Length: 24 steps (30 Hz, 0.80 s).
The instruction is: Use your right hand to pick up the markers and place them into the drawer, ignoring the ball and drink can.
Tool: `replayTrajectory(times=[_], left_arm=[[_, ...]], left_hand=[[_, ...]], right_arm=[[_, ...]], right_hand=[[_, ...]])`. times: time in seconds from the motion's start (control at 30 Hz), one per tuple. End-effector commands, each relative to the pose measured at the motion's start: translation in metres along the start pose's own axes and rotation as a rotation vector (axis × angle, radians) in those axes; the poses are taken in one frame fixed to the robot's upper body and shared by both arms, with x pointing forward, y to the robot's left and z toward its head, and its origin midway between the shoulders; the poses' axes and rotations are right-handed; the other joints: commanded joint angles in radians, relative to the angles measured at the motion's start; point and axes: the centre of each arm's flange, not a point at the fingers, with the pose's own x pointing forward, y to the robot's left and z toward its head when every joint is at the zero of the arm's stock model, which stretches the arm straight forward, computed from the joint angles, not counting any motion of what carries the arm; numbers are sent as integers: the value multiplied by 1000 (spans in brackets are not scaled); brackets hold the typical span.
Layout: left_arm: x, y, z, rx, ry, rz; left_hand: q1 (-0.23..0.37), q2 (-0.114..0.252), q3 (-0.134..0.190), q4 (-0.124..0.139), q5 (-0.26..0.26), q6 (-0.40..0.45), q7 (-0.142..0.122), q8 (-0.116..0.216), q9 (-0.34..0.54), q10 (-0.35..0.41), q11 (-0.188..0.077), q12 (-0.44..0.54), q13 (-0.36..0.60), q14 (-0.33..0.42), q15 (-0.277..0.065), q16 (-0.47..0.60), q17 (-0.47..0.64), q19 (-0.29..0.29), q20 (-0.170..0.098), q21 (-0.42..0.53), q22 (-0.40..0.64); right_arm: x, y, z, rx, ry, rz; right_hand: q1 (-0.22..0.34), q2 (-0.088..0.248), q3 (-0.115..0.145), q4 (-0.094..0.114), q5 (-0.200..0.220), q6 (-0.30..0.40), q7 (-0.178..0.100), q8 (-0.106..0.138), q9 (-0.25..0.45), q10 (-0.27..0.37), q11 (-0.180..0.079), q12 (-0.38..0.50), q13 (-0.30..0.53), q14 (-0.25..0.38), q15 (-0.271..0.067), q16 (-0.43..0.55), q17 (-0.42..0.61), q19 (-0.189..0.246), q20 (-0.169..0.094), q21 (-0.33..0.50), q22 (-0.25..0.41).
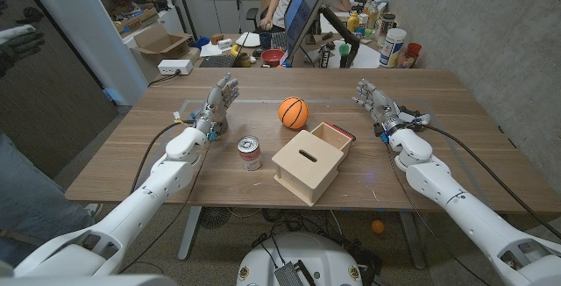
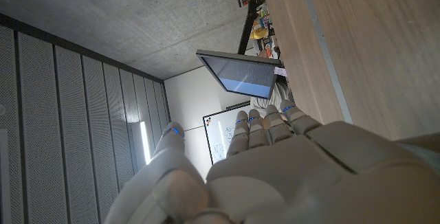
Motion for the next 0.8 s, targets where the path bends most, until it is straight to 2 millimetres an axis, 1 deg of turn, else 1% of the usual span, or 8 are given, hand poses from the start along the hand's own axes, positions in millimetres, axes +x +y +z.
replayTrajectory(times=[0.03, 0.3, 0.53, 0.8], left_arm=[[9, -9, 5, -5, -12, -50], [12, -11, 2, -1, 0, -62], [14, -14, -1, -6, 10, -70], [17, -16, -2, -2, 12, -74]], left_hand=[[10, 1, 7, 0, 6, 8, 0, 8, 5, 3, 4, 6, 5, -1, 4, 4, 3, 1, 7, 5, 5], [10, 1, 7, 0, 6, 7, -2, 7, 5, 2, 5, 5, 5, -1, 3, 4, 3, 1, 8, 6, 5], [10, 1, 7, 0, 6, 6, -2, 7, 5, 3, 5, 6, 5, -1, 4, 5, 3, 1, 10, 6, 5], [10, 1, 7, 0, 6, 6, -2, 7, 5, 2, 3, 5, 5, -1, 4, 5, 3, 1, 10, 6, 5]], right_arm=[[-12, -12, 3, -50, -1, -26], [-31, -23, 2, -52, -2, -61], [-45, -29, 3, -78, 0, -60], [-64, -41, 5, -97, 7, -86]], right_hand=[[22, 1, 11, -11, 8, 13, -9, 9, 3, 8, -1, 4, 1, 5, -1, 0, 1, 3, 1, 3, 3], [26, 2, 12, -13, 8, 18, -11, 10, 3, 7, -1, 4, 1, 4, -2, 0, 0, 1, 0, 3, 3], [27, 2, 12, -14, 8, 24, -9, 12, 3, 7, -3, 4, 1, 4, -3, 0, 0, 0, 1, 3, 3], [32, 2, 14, -17, 9, 30, -10, 13, 3, 7, -5, 4, 1, 4, -3, -1, -1, -1, 1, 3, 3]])
